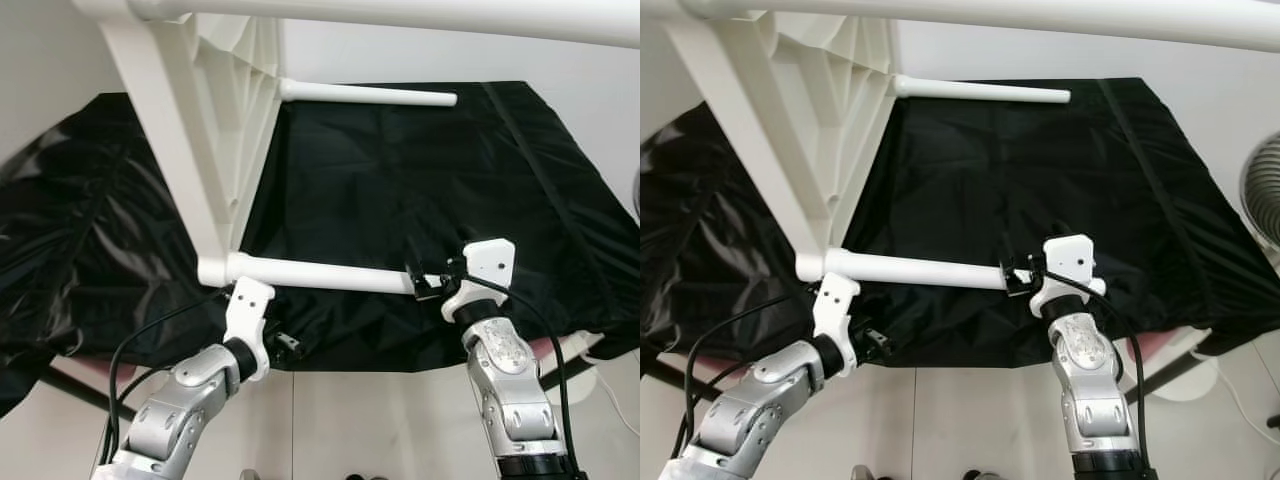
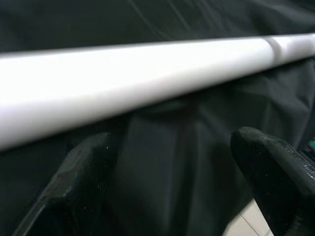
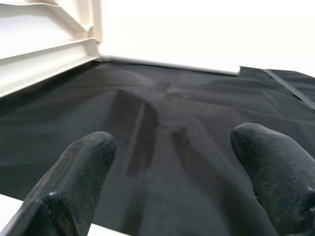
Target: Building children table
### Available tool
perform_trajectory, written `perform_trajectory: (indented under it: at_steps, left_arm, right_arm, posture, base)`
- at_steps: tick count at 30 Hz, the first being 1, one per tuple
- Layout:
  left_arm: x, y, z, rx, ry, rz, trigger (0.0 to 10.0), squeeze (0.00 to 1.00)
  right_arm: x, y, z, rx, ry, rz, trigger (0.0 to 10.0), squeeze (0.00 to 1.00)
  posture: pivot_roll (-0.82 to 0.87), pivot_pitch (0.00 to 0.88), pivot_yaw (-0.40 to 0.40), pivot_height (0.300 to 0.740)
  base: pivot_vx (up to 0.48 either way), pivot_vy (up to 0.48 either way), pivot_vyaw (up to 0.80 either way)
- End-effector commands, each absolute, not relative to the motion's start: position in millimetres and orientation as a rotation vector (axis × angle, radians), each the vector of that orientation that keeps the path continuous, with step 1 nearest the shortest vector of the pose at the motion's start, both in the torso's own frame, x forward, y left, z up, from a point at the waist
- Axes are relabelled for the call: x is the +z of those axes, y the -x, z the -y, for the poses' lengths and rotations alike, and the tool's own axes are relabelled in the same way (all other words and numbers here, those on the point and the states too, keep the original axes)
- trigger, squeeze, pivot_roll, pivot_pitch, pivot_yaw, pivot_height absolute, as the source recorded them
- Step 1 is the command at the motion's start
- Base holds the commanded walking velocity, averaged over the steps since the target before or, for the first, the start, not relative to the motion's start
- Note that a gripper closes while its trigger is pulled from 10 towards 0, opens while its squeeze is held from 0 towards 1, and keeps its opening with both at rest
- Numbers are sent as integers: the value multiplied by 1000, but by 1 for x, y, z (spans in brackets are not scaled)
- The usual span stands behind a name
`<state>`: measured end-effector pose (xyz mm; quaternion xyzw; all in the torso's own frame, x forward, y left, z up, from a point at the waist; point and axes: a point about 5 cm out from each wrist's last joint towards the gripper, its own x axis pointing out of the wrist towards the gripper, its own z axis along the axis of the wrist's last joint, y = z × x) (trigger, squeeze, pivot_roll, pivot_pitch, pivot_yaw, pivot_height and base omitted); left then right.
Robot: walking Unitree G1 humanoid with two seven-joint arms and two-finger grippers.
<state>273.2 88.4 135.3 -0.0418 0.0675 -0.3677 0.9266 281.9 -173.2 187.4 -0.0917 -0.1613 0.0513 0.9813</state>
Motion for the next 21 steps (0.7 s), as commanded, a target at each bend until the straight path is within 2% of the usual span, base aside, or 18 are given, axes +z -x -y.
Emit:
perform_trajectory:
  at_steps: [1,14,18,21]
  left_arm:
    - [131,-265,-79,-992,96,-149,10000,0]
    - [148,-297,-53,-1007,60,-45,10000,0]
    - [151,-299,-55,-998,53,-34,10000,0]
    - [145,-291,-67,-983,29,-63,10000,0]
  right_arm:
    - [186,-279,174,95,169,316,10000,0]
    - [187,-274,170,87,143,320,10000,0]
    - [186,-273,169,83,143,312,10000,0]
    - [180,-272,170,60,173,283,10000,0]
  posture:
    - [-97,203,71,740]
    - [-121,211,87,740]
    - [-111,205,92,740]
    - [-86,195,86,740]
  base:
    - [0,0,0]
    - [0,0,0]
    - [0,0,0]
    - [0,0,0]
